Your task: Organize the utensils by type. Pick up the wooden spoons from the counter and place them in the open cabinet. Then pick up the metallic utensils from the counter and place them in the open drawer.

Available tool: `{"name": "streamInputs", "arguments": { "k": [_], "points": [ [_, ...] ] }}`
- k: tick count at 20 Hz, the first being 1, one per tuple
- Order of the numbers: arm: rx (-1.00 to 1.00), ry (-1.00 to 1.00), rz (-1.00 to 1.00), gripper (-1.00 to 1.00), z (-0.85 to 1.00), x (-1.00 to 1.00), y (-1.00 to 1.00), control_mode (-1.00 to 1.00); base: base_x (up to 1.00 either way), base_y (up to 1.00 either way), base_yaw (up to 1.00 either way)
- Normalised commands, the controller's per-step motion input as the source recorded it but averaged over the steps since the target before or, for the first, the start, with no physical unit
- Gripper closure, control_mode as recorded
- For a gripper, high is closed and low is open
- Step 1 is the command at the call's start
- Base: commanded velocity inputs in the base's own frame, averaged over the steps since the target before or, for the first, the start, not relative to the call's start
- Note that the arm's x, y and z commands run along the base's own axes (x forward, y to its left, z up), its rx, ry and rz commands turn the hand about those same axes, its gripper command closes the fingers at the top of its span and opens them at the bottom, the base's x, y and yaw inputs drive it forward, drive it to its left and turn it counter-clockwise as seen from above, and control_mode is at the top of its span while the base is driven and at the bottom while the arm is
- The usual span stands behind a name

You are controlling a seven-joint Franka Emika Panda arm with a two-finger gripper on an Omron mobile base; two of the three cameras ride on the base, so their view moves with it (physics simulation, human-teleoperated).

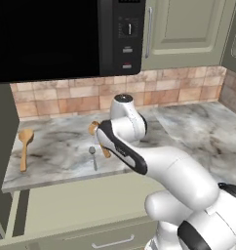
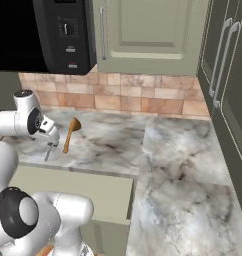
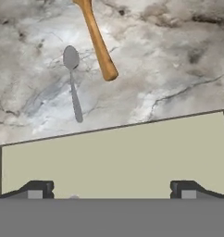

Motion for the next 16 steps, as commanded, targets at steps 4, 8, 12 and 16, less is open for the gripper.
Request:
{"name": "streamInputs", "arguments": {
  "k": [4, 8, 12, 16],
  "points": [
    [0.0, 0.0, 0.02, -1.0, -0.29, 0.31, 0.32, -1.0, 0.0, 0.0, 0.0],
    [0.0, 0.06, 0.01, -1.0, -0.36, 0.44, 0.24, -1.0, 0.0, 0.0, 0.0],
    [0.0, 0.12, 0.0, -1.0, -0.38, 0.47, 0.19, -1.0, 0.0, 0.0, 0.0],
    [0.0, 0.12, 0.0, -1.0, -0.4, 0.43, 0.27, -1.0, 0.0, 0.0, 0.0]
  ]
}}
